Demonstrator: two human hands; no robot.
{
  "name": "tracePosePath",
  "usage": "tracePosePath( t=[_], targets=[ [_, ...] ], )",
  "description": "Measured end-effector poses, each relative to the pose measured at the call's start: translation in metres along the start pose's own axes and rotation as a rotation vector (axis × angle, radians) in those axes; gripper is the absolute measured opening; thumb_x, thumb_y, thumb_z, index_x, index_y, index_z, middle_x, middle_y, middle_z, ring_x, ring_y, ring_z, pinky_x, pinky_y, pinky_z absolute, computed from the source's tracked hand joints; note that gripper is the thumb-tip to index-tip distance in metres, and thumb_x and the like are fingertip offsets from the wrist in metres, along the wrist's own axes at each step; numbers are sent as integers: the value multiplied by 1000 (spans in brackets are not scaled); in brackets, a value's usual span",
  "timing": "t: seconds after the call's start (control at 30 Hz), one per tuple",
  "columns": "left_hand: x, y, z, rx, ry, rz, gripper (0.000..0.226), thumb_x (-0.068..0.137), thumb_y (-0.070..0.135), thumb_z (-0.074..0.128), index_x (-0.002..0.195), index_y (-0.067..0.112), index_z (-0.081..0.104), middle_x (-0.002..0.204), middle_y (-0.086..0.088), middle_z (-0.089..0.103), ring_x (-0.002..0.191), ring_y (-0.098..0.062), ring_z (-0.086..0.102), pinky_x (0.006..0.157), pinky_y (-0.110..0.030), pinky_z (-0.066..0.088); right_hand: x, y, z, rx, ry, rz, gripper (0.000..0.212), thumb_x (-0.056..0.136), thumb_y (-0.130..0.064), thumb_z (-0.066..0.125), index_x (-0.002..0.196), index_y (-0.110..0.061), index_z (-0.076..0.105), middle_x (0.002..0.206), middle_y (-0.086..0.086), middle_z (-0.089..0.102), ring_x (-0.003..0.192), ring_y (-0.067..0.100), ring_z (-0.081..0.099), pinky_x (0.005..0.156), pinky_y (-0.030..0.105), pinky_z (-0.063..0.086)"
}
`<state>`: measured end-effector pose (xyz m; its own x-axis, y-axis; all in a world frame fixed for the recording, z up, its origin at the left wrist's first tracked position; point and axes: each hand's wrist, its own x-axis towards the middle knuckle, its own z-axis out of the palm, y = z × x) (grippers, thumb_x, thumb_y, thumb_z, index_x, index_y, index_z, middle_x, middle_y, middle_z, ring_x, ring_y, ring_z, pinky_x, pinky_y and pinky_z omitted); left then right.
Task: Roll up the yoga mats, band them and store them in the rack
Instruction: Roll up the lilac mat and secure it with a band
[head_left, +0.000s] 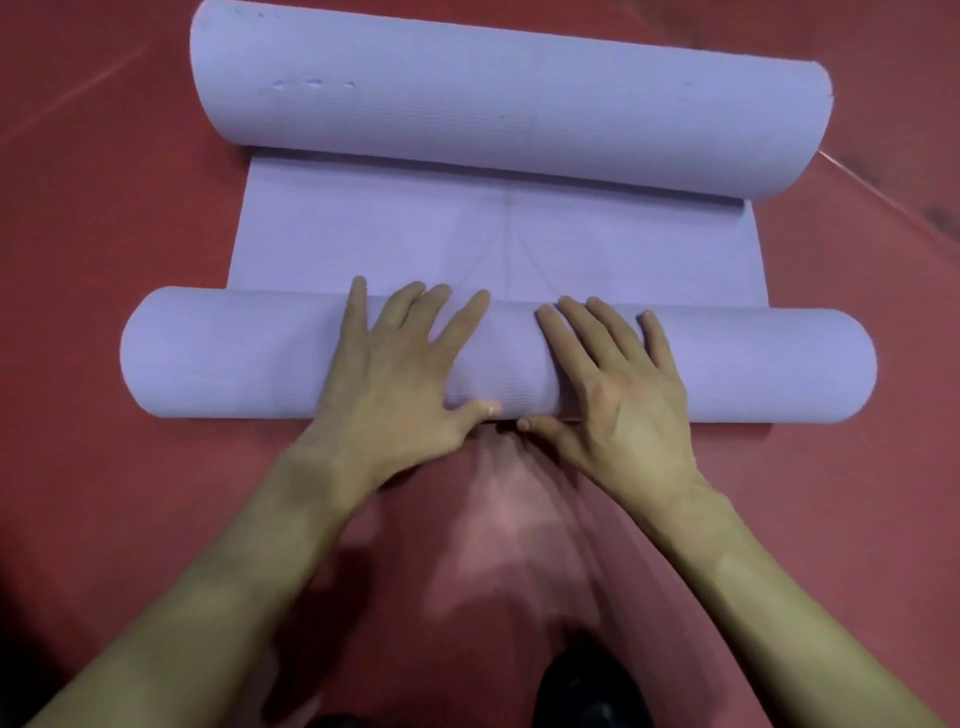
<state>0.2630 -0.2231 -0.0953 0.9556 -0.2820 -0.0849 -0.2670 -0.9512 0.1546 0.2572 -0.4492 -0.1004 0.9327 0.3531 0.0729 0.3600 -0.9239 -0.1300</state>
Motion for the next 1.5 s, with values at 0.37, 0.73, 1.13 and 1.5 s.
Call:
tracePosePath(
  t=[0.37, 0.73, 1.13, 1.5],
  targets=[
    [-5, -3, 16, 92, 205, 30, 108, 56, 66, 91, 149, 27, 52, 143, -15, 60, 130, -38, 58, 108, -74, 36, 6, -2, -4, -16, 2, 4, 106, 65, -61, 89, 153, -17, 48, 154, 7, 52, 144, 31, 45, 121, 58, 29],
    [-30, -2, 7, 31, 96, 141, 110, 42, 73, 89, 140, 30, 64, 129, -8, 70, 116, -31, 68, 100, -64, 49, -37, -14, -22, -3, -92, 29, 102, 60, -69, 86, 143, -18, 59, 138, 3, 65, 126, 28, 63, 104, 51, 50],
    [13, -10, -24, -87, -358, 152, 111, 61, 87, 71, 157, 51, 29, 155, 15, 47, 135, -17, 48, 108, -40, 35, -29, -21, -21, -4, -224, 24, 116, 56, -68, 87, 150, -13, 49, 150, 8, 56, 136, 33, 55, 113, 67, 38],
    [-52, 44, -9, -93, -374, 58, 115, 71, 86, 59, 163, 45, 5, 170, 1, 27, 155, -22, 30, 126, -52, 20, -81, 12, -25, 111, -265, -54, 119, 51, -71, 85, 154, -26, 48, 156, -8, 51, 144, 18, 48, 121, 54, 32]
  ],
)
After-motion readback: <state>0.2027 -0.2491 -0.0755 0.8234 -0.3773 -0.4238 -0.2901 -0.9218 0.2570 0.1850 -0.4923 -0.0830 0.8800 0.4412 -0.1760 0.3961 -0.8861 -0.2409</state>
